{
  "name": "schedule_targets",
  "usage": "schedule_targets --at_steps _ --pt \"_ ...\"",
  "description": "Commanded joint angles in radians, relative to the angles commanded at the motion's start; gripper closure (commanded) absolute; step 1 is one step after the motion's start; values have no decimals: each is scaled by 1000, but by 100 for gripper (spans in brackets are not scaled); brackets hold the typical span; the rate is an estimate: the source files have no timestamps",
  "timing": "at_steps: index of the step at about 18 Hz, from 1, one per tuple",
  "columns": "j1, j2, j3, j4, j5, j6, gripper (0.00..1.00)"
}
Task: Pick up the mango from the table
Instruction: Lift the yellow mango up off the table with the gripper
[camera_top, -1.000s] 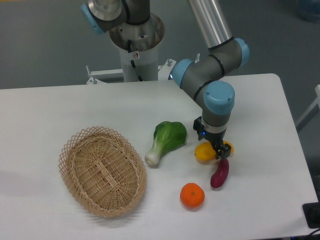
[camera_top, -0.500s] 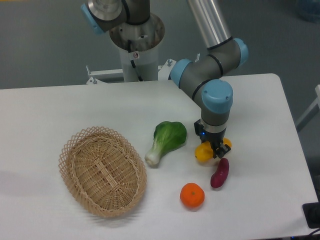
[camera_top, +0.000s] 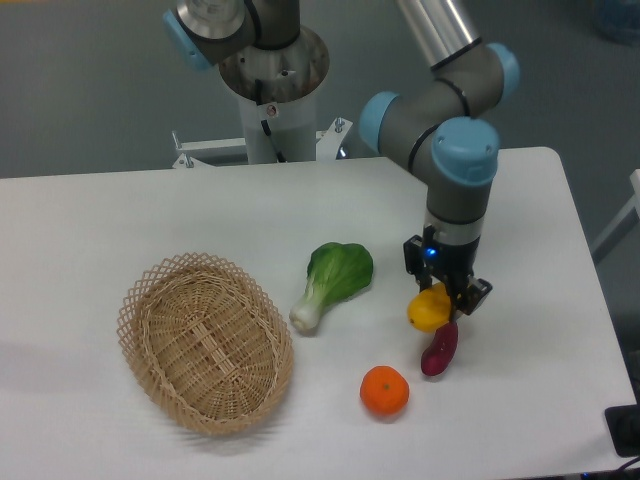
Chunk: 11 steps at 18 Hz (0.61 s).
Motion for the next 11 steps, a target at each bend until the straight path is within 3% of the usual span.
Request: schedule_targets --at_steps 8,11 --pt "6 11 133 -9 -94 -200 55" --pt "6 11 149 -9 -106 -214 55"
